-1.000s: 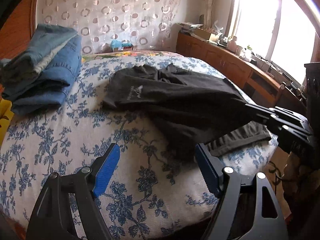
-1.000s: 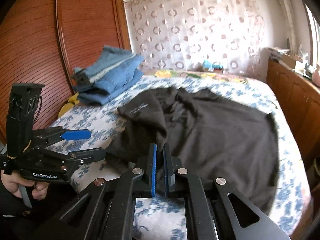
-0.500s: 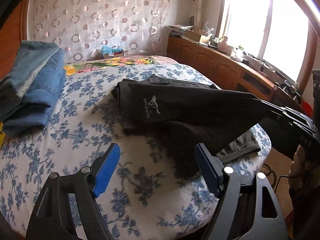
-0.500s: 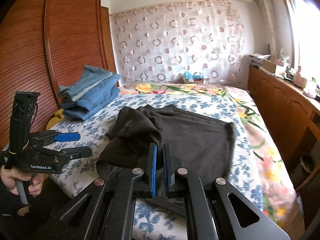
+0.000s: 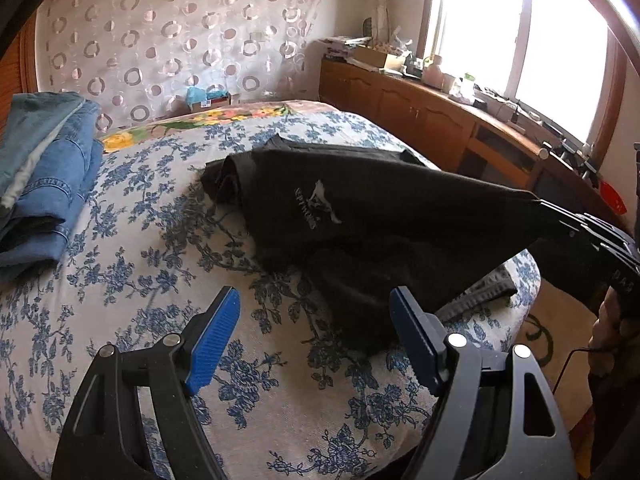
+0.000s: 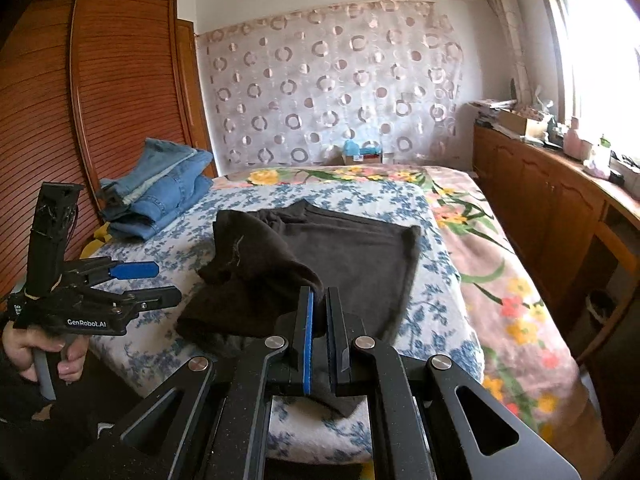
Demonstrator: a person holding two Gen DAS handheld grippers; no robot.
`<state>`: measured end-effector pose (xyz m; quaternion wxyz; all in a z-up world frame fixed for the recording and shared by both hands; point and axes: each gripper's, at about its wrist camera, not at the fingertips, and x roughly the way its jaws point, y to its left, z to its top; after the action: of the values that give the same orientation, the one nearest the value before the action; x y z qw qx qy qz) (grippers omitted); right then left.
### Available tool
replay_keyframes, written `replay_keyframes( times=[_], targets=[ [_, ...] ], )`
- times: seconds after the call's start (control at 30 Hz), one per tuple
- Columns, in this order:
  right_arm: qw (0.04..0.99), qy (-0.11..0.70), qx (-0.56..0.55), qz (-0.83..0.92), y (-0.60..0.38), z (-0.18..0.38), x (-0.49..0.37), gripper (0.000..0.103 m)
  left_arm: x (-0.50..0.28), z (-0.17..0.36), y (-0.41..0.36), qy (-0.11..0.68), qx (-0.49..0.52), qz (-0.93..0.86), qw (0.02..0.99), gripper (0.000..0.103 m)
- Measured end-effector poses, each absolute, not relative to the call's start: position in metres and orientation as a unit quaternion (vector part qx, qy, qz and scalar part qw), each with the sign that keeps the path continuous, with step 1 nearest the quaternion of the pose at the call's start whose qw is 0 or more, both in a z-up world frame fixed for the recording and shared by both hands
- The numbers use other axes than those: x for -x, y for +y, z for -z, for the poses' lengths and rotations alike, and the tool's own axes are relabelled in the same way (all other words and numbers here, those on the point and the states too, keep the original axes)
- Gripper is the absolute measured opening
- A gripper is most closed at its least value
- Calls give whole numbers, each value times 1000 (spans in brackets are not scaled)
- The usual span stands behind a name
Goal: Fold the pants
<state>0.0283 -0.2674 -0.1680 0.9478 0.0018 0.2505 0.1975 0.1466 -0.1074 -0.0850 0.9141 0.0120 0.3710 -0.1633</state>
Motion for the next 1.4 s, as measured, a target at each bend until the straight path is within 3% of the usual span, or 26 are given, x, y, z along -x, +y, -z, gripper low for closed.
replay_keyframes(
  times=[0.8, 1.03, 1.4],
  targets=[
    [933, 316, -6, -174, -279, 171, -30, 6, -146, 105, -112, 390, -22, 153, 908, 78],
    [939, 293, -2, -180, -277, 157, -21, 26, -139, 91, -100, 373, -14, 148, 916, 78],
    [935, 279, 9, -219, -242, 144, -31, 28, -133, 72, -74, 349, 1, 130, 928, 78]
  ],
)
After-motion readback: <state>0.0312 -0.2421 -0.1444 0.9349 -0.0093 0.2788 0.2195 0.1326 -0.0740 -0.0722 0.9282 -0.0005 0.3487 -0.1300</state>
